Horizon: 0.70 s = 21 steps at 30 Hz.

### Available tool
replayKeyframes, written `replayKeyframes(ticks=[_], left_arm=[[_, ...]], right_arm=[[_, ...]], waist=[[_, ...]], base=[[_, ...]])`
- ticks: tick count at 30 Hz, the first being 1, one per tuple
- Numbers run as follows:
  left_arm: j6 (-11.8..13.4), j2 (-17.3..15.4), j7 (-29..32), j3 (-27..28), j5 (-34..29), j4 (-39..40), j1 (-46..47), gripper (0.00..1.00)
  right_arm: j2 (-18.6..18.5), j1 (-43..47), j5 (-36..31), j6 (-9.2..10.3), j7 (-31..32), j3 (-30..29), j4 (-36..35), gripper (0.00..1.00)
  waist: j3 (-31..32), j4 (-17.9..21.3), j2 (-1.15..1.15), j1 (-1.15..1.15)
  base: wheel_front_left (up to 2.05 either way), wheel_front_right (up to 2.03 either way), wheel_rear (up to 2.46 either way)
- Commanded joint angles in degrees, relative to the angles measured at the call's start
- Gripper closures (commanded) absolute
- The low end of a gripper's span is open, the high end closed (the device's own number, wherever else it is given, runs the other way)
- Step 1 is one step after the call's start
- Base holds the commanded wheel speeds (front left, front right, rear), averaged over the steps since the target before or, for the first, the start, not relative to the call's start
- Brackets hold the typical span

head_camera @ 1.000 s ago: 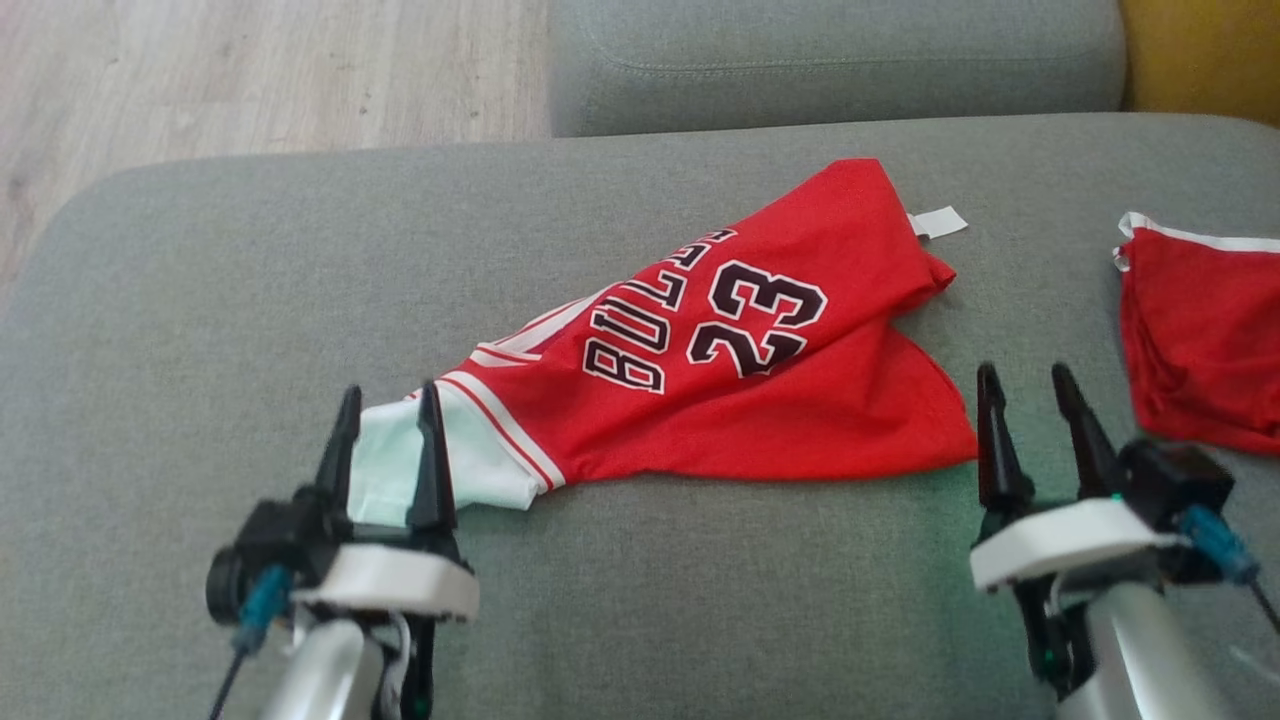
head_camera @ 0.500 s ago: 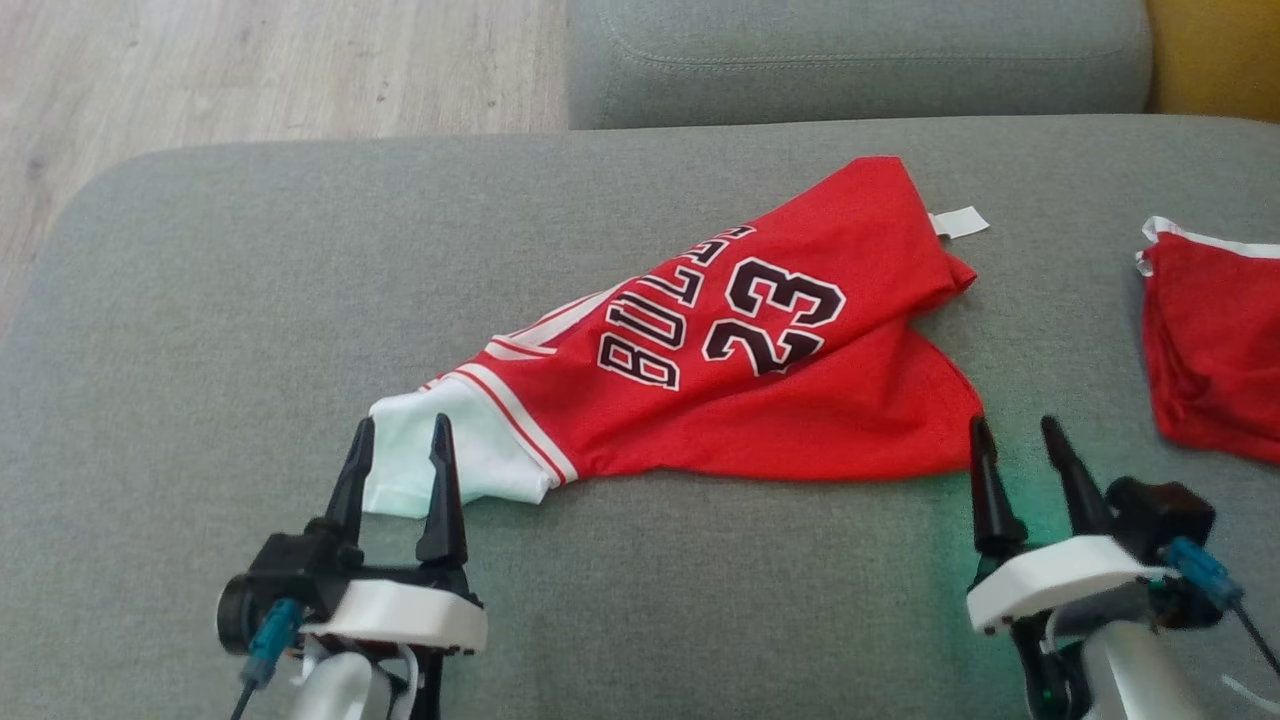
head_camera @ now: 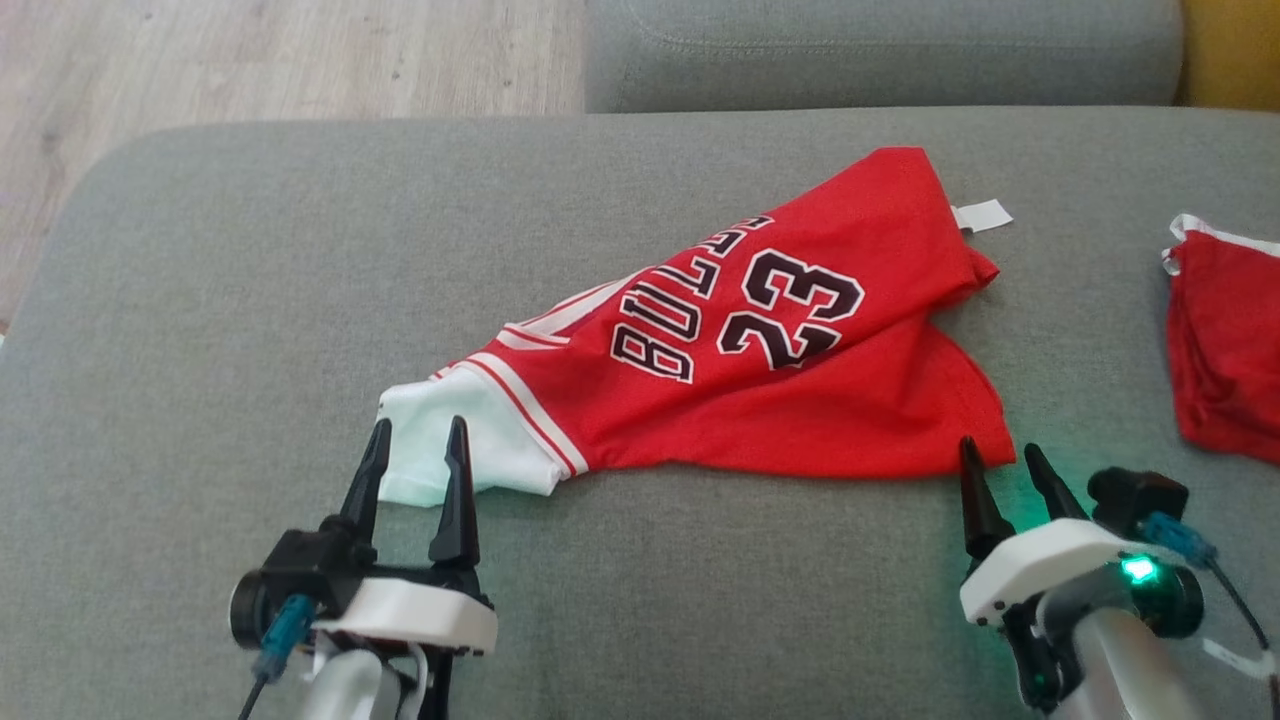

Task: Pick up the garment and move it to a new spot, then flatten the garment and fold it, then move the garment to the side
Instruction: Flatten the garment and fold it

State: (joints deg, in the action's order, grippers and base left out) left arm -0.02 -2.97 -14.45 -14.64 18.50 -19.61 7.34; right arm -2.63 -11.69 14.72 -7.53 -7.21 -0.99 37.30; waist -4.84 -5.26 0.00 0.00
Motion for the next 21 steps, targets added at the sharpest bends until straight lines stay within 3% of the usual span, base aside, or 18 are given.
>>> replayKeyframes(ticks=[1,11,12,13,21], left_arm=[[-0.1,0.0,-0.5,2.2,-0.7,1.7,3.0,0.00],[-0.4,0.1,-0.5,1.9,-1.0,1.9,4.2,0.00],[-0.3,0.1,-0.5,1.8,-1.0,1.8,4.3,0.00],[-0.3,0.1,-0.5,1.7,-0.9,1.8,4.3,0.00],[0.1,0.1,-0.5,1.8,-0.8,1.5,4.4,0.00]], right_arm=[[-0.2,-2.6,0.4,0.04,-0.2,1.3,-0.5,0.00],[-0.2,-7.9,0.7,0.04,-0.1,3.2,9.0,0.00],[-0.2,-8.4,0.9,0.04,-0.1,3.7,9.8,0.53],[-0.2,-8.8,1.1,0.04,-0.3,4.1,10.5,1.00],[-0.8,-12.1,-1.7,0.04,-4.1,1.6,13.4,1.00]], waist=[[-0.4,0.0,0.00,0.00],[-2.3,-0.4,0.00,0.00],[-2.4,-0.4,0.00,0.00],[-2.5,-0.4,0.00,0.00],[-2.0,0.6,0.00,0.00]], base=[[0.00,0.00,0.00],[0.00,0.00,0.00],[0.00,0.00,0.00],[0.00,0.00,0.00],[0.00,0.00,0.00]])
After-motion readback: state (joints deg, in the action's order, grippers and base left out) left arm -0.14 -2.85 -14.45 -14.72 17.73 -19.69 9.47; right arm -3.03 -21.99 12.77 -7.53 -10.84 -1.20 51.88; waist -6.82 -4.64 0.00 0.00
